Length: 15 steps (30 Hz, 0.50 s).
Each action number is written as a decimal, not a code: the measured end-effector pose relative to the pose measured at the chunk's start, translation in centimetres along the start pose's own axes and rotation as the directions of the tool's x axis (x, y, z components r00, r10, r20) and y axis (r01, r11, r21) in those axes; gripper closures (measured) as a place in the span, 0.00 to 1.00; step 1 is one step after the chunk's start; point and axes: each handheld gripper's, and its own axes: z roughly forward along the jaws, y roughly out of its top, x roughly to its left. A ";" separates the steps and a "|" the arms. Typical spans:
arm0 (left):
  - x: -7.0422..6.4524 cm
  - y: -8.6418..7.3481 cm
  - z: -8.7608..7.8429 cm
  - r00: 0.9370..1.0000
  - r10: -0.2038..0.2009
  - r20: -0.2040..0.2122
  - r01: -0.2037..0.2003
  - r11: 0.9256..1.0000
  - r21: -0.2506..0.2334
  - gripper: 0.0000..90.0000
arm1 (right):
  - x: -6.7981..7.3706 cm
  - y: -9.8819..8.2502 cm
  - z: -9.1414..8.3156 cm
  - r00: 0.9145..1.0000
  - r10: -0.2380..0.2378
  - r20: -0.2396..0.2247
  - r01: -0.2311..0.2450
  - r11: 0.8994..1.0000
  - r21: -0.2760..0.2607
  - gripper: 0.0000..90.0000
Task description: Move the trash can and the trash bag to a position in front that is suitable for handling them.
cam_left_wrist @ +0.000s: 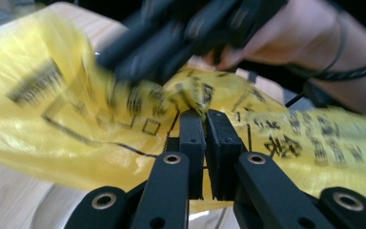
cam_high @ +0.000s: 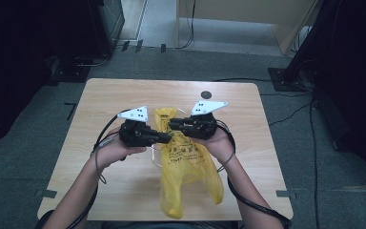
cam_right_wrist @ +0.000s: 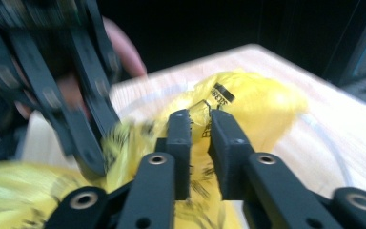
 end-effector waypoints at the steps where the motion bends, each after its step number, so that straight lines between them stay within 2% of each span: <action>1: 0.2 0.0 -0.2 1.000 -0.010 -0.003 0.010 1.000 -0.016 0.96 | 0.1 -0.2 0.2 1.000 -0.008 0.002 0.008 1.000 0.025 0.92; 3: 0.7 -0.2 -0.6 0.999 -0.049 -0.004 0.048 0.998 -0.046 0.96 | 0.1 -0.3 0.2 1.000 -0.013 -0.008 0.013 0.998 0.065 0.95; 6: 1.5 -0.4 -1.0 0.994 -0.098 -0.049 0.094 0.992 -0.080 0.96 | 0.0 -0.3 0.2 1.000 0.006 -0.024 -0.004 0.995 0.102 0.96; 8: 1.9 -0.5 -1.0 0.987 -0.148 -0.057 0.144 0.987 -0.074 0.96 | -0.1 -0.4 0.3 0.999 0.010 -0.035 -0.005 0.993 0.119 0.96; 10: 2.1 -0.8 -0.8 0.986 -0.158 -0.045 0.156 0.986 -0.056 0.96 | -0.1 -0.5 0.3 0.999 0.011 -0.044 -0.005 0.991 0.136 0.94; 12: 2.2 -0.8 -0.7 0.986 -0.162 -0.042 0.160 0.986 -0.046 0.97 | -0.3 -0.3 0.0 1.000 0.007 -0.020 -0.004 0.991 0.134 0.92; 15: 2.3 -0.9 -0.6 0.985 -0.166 -0.034 0.165 0.985 -0.041 0.97 | -0.8 0.2 -1.0 1.000 0.019 0.022 -0.021 0.997 0.074 0.89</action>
